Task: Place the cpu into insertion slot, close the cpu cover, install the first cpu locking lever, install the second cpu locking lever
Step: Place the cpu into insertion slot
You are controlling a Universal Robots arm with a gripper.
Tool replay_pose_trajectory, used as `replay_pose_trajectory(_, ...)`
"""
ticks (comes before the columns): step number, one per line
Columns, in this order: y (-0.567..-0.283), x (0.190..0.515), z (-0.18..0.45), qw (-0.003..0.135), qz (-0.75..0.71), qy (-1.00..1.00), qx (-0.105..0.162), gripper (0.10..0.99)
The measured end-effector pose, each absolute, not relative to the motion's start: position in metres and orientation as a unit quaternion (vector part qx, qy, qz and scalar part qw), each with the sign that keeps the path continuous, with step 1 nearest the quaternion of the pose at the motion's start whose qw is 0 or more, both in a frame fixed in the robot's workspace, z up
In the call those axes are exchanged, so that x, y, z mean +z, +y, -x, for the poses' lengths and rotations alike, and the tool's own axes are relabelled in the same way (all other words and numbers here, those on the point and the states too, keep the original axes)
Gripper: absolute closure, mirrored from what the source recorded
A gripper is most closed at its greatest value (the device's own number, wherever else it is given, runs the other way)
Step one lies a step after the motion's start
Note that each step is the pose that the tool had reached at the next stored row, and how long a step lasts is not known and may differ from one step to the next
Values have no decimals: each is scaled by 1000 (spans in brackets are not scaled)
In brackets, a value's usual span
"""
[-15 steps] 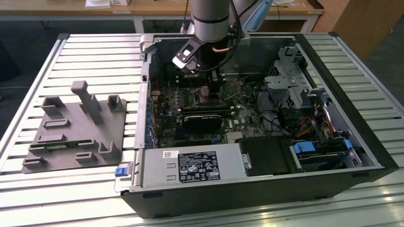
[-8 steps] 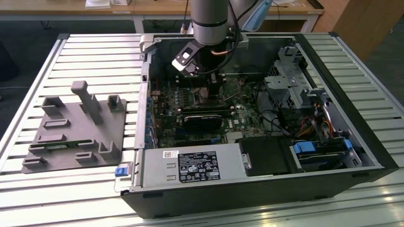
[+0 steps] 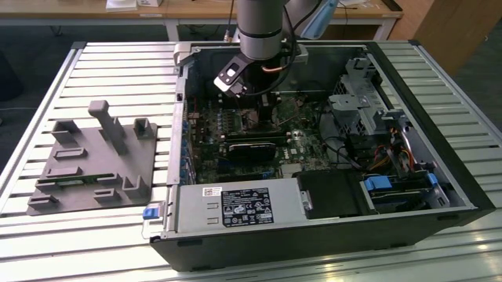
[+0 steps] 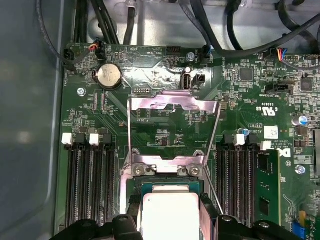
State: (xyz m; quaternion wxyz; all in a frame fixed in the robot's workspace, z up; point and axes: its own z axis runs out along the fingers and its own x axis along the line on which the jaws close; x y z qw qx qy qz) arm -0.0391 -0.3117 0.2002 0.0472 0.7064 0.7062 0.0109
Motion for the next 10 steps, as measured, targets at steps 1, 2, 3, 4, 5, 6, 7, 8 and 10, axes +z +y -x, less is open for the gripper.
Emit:
replay_pose_trajectory(1,-312,200,39,47,-706,706,11,545)
replay_pose_trajectory(2,-312,199,39,47,-706,706,11,545)
replay_pose_trajectory(3,-312,198,39,47,-706,706,11,545)
replay_pose_trajectory(4,-312,198,39,47,-706,706,11,545)
replay_pose_trajectory(5,-312,197,39,47,-706,706,11,545)
replay_pose_trajectory(6,-312,196,39,47,-706,706,11,545)
replay_pose_trajectory(7,-312,196,39,47,-706,706,11,545)
replay_pose_trajectory(8,-312,195,39,47,-706,706,11,545)
replay_pose_trajectory(10,-312,195,39,47,-706,706,11,545)
